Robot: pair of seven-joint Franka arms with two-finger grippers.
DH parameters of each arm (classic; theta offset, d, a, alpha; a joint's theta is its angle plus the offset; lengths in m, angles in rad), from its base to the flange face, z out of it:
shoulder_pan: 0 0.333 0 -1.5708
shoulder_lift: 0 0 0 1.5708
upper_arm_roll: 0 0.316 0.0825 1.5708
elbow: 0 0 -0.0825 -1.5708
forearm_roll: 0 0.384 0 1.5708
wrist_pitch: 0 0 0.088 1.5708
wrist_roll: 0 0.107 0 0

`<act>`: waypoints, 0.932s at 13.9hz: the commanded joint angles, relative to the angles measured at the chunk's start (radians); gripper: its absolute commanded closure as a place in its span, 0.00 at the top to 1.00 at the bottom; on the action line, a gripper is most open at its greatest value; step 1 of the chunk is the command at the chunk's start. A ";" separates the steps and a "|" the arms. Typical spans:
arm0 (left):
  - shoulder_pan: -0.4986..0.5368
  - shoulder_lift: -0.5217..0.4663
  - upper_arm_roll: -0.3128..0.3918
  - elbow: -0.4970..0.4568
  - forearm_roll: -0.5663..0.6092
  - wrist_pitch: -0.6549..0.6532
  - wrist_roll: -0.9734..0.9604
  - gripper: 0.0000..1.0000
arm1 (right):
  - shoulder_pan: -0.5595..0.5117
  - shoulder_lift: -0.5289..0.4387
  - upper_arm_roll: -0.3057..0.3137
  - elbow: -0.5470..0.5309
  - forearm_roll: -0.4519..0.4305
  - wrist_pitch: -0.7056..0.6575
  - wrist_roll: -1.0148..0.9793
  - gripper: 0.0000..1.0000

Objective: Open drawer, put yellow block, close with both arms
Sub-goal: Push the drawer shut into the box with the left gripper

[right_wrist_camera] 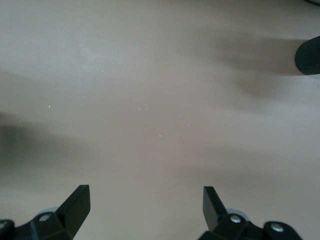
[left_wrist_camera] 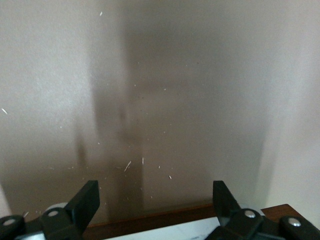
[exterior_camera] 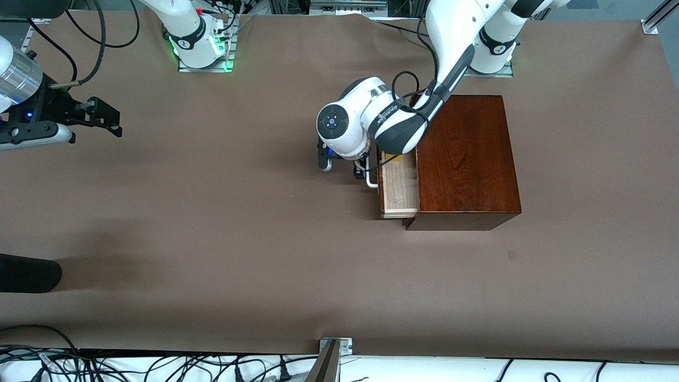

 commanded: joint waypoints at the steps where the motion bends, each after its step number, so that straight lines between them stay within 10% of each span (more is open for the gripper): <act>1: 0.029 -0.040 0.011 -0.055 0.051 -0.071 -0.004 1.00 | -0.007 0.007 0.005 0.022 -0.010 0.000 0.005 1.00; 13: 0.026 -0.040 0.029 -0.062 0.140 -0.154 -0.004 1.00 | -0.007 0.006 0.003 0.022 -0.010 -0.002 0.005 1.00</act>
